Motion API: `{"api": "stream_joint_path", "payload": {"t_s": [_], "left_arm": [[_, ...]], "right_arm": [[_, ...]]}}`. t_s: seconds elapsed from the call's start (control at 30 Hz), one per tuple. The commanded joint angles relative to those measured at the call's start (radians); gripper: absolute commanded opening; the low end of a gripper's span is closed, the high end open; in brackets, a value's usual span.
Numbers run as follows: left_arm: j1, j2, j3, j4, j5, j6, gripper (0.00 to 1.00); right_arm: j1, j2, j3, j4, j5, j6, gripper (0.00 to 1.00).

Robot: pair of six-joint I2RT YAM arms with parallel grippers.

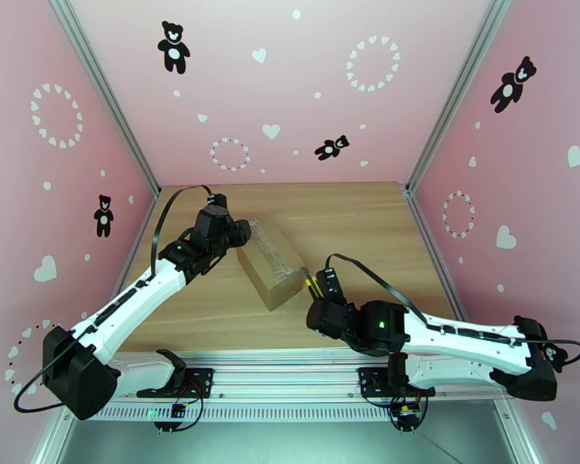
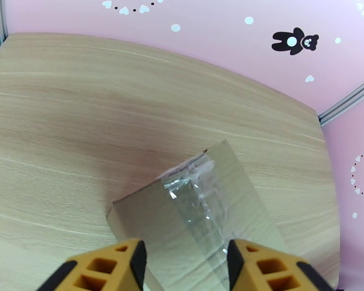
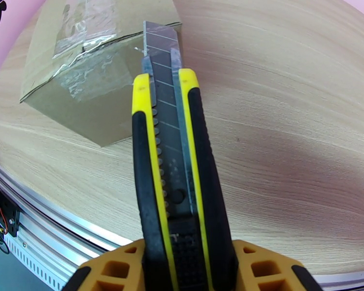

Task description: Unpack the express box

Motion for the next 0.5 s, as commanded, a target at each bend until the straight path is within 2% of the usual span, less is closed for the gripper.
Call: {"api": "stream_joint_path", "payload": {"t_s": [0.0, 0.47], "left_arm": [[-0.009, 0.007, 0.020, 0.002, 0.002, 0.015, 0.51], [-0.010, 0.013, 0.013, 0.000, -0.002, 0.009, 0.51]], "right_arm": [[0.014, 0.015, -0.001, -0.013, 0.027, 0.014, 0.00], [0.034, 0.055, 0.013, -0.007, 0.040, 0.014, 0.00]]}}
